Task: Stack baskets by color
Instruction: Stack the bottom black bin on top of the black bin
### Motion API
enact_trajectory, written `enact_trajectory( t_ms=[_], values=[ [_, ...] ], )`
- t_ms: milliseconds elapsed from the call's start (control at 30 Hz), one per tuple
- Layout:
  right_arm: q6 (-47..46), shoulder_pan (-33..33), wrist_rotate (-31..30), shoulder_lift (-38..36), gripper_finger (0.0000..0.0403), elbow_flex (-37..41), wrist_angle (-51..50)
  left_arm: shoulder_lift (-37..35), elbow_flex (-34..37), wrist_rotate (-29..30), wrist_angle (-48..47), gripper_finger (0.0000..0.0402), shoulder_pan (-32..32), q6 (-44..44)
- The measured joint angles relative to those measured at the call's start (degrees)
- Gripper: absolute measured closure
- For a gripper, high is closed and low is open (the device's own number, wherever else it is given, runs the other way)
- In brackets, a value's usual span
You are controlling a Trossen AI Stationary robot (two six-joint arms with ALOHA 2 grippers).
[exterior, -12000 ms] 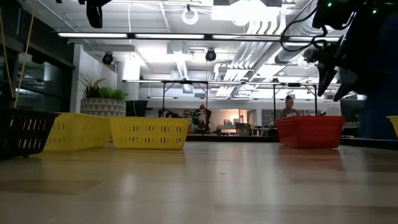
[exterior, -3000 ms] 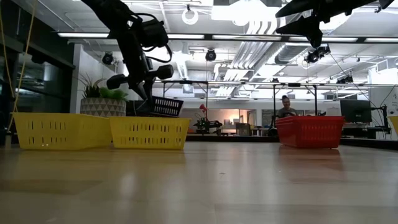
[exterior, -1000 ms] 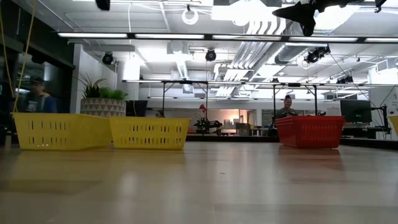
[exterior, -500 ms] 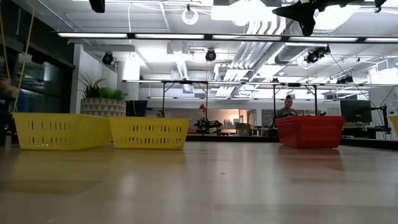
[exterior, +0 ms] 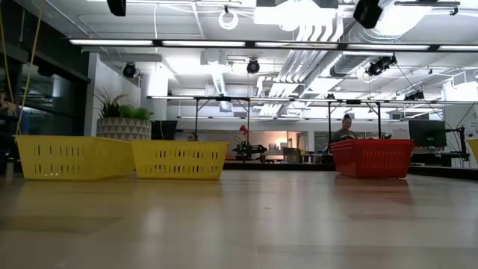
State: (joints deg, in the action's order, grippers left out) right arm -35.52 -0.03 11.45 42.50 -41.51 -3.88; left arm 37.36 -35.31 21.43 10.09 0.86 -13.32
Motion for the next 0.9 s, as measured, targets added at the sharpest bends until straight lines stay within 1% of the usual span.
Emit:
enact_trajectory(
  t_ms=[133, 267, 433, 533, 600, 700, 800, 900],
  values=[
    [-3.88, 8.0, 3.12, 4.46, 0.0218, -5.0, -13.28, 0.0, 0.0, 0.0, 0.0, 0.0241, 0.0, 0.0],
    [-9.75, 15.75, 8.39, 8.86, 0.0218, -9.65, -27.04, 0.0, 0.0, 0.0, 0.0, 0.0241, -0.02, 0.0],
    [-21.31, 24.78, 11.9, 12.44, 0.0218, -11.27, -38.61, 0.0, 0.0, 0.0, 0.02, 0.0241, -0.02, 0.0],
    [-29.51, 30.23, 12.32, 13.79, 0.0218, -10.03, -42.95, 0.0, 0.0, 0.0, 0.01, 0.0241, -0.02, 0.01],
    [-33.21, 33.37, 12.12, 15.01, 0.0218, -9.07, -45.54, 0.0, 0.0, 0.0, 0.02, 0.0241, -0.02, 0.02],
    [-36.61, 37.44, 12.12, 17.13, 0.0218, -7.75, -47.42, 0.0, 0.0, 0.0, 0.02, 0.0241, -0.04, 0.02],
    [-39.36, 40.9, 12.25, 19.3, 0.0218, -6.13, -47.23, 0.0, 0.0, 0.0, 0.02, 0.0241, -0.04, 0.02],
    [-40.45, 43.84, 14.0, 21.95, 0.0218, -4.66, -47.43, 0.0, 0.0, 0.0, 0.02, 0.0241, -0.04, 0.02]
  ],
)
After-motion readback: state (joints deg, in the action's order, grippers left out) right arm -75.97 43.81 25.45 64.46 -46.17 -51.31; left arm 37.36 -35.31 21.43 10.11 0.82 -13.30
